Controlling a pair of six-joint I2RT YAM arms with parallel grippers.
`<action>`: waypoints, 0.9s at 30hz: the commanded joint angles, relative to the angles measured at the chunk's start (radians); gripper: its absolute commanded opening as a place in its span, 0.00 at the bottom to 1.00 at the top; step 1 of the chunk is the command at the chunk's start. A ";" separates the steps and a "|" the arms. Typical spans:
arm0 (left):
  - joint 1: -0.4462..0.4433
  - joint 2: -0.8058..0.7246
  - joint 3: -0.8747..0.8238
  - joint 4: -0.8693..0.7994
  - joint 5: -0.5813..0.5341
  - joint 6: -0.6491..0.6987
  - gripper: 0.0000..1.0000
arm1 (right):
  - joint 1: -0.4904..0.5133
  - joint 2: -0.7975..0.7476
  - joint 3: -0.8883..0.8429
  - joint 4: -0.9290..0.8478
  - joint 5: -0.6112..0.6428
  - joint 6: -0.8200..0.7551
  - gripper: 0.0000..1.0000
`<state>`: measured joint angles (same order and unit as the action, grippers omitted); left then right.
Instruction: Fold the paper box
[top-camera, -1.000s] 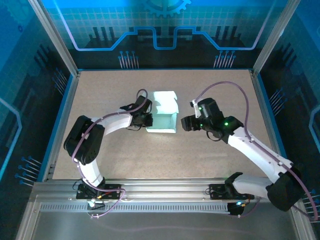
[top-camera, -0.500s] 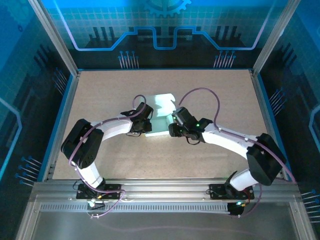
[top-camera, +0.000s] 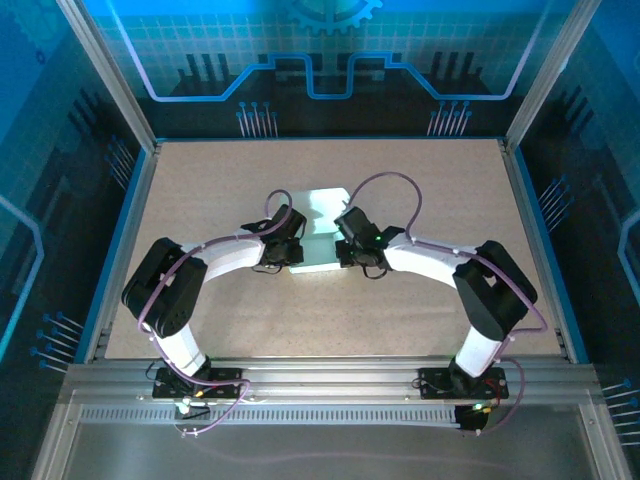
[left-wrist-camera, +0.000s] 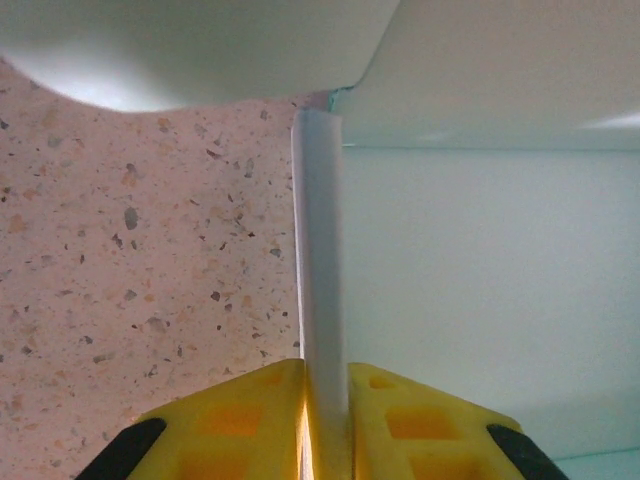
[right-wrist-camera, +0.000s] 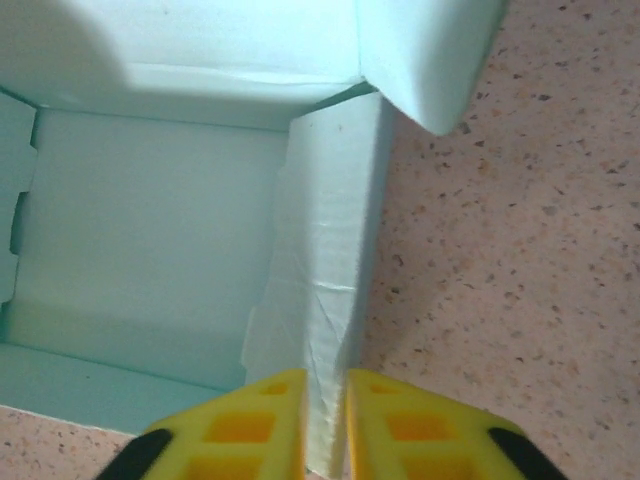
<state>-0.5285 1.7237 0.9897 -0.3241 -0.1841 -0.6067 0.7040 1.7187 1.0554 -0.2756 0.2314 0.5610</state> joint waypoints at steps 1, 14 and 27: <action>-0.005 -0.024 -0.002 -0.012 0.003 0.004 0.19 | -0.005 0.026 0.043 0.018 -0.016 -0.004 0.13; -0.005 -0.024 0.000 -0.010 0.009 0.005 0.18 | 0.026 0.066 0.102 -0.057 -0.001 -0.027 0.08; -0.005 -0.015 0.001 0.000 0.026 0.008 0.18 | -0.083 -0.165 -0.170 0.192 -0.102 0.086 0.28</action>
<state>-0.5285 1.7237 0.9897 -0.3237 -0.1791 -0.6037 0.6682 1.5463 0.9348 -0.1745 0.1947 0.5812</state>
